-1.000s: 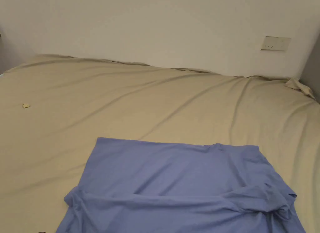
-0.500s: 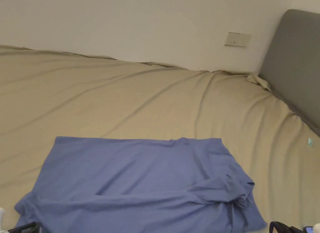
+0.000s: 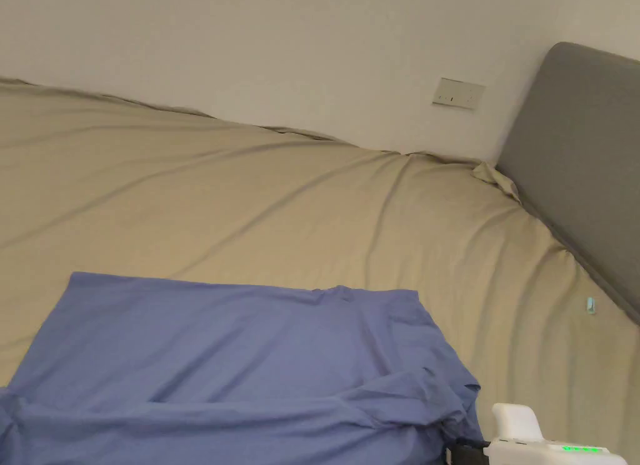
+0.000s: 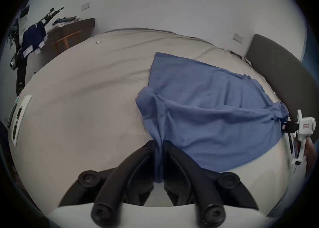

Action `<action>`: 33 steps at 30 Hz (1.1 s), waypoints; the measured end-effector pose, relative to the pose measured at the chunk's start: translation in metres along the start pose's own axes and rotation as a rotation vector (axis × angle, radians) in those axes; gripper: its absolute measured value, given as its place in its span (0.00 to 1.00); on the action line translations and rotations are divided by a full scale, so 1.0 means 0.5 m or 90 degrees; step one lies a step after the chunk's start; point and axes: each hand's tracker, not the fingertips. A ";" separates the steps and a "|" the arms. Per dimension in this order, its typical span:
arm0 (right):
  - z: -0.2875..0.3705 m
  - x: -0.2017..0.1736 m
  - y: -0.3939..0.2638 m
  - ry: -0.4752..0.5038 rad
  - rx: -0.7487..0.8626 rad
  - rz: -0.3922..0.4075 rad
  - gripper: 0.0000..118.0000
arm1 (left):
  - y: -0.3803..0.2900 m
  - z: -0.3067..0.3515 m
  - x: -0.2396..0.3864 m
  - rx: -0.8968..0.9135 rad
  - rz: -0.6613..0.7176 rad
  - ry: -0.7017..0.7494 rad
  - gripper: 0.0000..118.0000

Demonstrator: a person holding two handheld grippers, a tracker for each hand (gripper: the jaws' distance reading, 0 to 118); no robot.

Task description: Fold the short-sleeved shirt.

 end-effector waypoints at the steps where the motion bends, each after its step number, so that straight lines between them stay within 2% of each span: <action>1: 0.009 -0.003 -0.008 0.002 0.010 0.000 0.11 | 0.002 0.002 -0.004 0.000 0.011 -0.006 0.06; 2: 0.023 -0.012 -0.013 0.016 0.047 0.002 0.11 | 0.005 0.006 -0.006 -0.002 0.014 -0.017 0.06; 3: 0.039 -0.025 -0.016 -0.029 0.055 0.019 0.11 | 0.005 0.012 -0.001 0.003 0.010 -0.011 0.06; 5: 0.066 -0.038 -0.022 -0.016 0.066 0.039 0.11 | 0.009 0.026 0.005 0.015 -0.007 -0.015 0.06; 12: 0.241 -0.035 -0.053 0.063 0.119 -0.012 0.10 | 0.031 0.135 -0.001 0.075 -0.026 -0.063 0.05; 16: 0.325 -0.019 -0.105 0.060 0.116 -0.011 0.10 | 0.006 0.204 -0.022 0.063 -0.043 -0.056 0.05; 19: 0.357 0.002 -0.169 0.072 0.098 -0.043 0.10 | -0.042 0.241 -0.061 0.044 -0.008 -0.078 0.05; 22: 0.367 0.008 -0.230 0.070 0.062 -0.038 0.10 | -0.100 0.255 -0.081 -0.002 -0.003 -0.082 0.05; 24: 0.357 0.008 -0.272 0.070 0.030 -0.058 0.10 | -0.141 0.253 -0.084 -0.018 0.000 -0.070 0.05; 27: 0.332 -0.002 -0.319 0.061 -0.015 -0.046 0.10 | -0.190 0.238 -0.092 -0.054 0.007 -0.062 0.05; 31: 0.316 -0.016 -0.343 0.041 -0.006 -0.050 0.11 | -0.217 0.233 -0.095 -0.063 0.034 -0.065 0.05; 33: 0.302 -0.006 -0.343 0.040 -0.009 -0.061 0.11 | -0.221 0.226 -0.091 -0.056 0.027 -0.065 0.09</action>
